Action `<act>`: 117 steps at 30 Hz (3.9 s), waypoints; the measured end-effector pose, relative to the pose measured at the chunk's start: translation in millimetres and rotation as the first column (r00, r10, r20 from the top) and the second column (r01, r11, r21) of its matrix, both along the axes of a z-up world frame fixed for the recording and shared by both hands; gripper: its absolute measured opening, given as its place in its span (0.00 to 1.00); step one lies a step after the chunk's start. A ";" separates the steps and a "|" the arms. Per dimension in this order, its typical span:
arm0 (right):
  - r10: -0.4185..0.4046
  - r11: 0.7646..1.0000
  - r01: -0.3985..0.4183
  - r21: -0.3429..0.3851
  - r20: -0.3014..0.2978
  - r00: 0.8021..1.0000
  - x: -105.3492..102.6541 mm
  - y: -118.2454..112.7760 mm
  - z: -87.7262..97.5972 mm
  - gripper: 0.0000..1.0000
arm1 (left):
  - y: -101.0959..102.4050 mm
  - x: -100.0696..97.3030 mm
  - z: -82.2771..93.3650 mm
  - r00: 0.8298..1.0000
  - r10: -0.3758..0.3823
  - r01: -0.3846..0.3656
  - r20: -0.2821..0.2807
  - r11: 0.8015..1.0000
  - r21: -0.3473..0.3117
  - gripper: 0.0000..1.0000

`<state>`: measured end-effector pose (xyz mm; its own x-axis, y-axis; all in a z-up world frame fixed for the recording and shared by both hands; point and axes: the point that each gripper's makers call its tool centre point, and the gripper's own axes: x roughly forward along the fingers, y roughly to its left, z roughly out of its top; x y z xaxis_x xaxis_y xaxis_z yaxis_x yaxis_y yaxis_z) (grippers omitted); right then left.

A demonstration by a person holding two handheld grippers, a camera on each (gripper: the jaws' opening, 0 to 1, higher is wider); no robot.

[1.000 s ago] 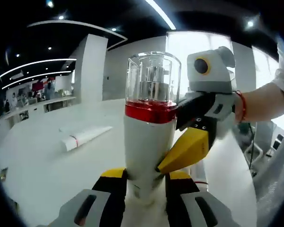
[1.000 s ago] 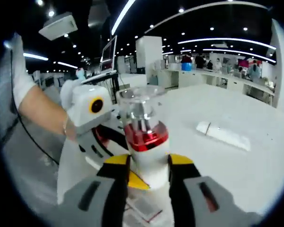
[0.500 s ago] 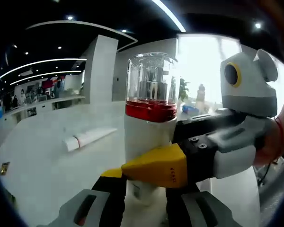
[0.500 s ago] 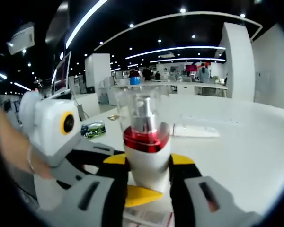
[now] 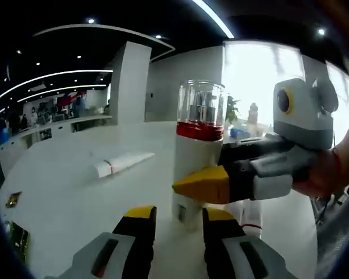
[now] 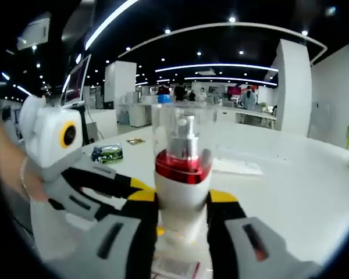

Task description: Arrange the skincare products in the storage area until every visible bottle or jar stands upright without overlapping.

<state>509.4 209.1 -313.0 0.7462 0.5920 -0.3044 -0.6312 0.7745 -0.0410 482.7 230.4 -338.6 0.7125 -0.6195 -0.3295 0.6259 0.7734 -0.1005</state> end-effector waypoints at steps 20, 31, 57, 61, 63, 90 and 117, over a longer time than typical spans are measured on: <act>-0.060 0.998 0.060 -0.034 0.005 0.998 30.3 -37.8 -1.4 0.31 | 37.8 -8.9 19.5 0.994 0.102 -0.101 0.028 0.994 -0.030 0.33; -0.146 0.989 0.146 -0.021 -0.011 0.989 28.4 -42.6 -2.3 0.31 | 43.1 -11.7 24.2 0.994 0.109 -0.108 0.028 0.994 -0.031 0.34; -0.350 0.930 0.345 0.128 0.022 0.936 -38.1 -62.3 82.1 0.52 | 51.7 87.8 75.5 0.993 0.024 -0.030 0.120 0.998 0.052 0.43; -0.305 0.952 0.301 0.048 0.138 0.942 -35.0 -56.0 87.3 0.51 | 59.7 113.4 52.7 0.997 -0.040 0.026 0.063 0.976 0.218 0.44; -0.286 0.957 0.289 0.010 0.175 0.942 -35.4 -53.9 88.4 0.50 | 57.0 125.4 39.9 0.996 -0.085 0.084 -0.008 0.962 0.260 0.46; -0.212 0.976 0.219 -0.016 0.197 0.957 -36.2 -47.0 84.2 0.43 | 39.6 202.4 -45.6 0.951 -0.182 0.281 -0.251 0.851 0.444 0.31; -0.129 0.984 0.145 -0.099 0.149 0.980 -47.6 -31.2 61.7 0.37 | 106.8 28.7 -53.0 0.909 -0.030 0.250 -0.416 0.837 0.487 0.28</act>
<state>461.8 177.9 -251.3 0.8581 0.4502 -0.2470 -0.5011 0.8392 -0.2113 511.4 337.1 -391.7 0.3827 -0.3594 -0.8511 0.7289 0.6835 0.0391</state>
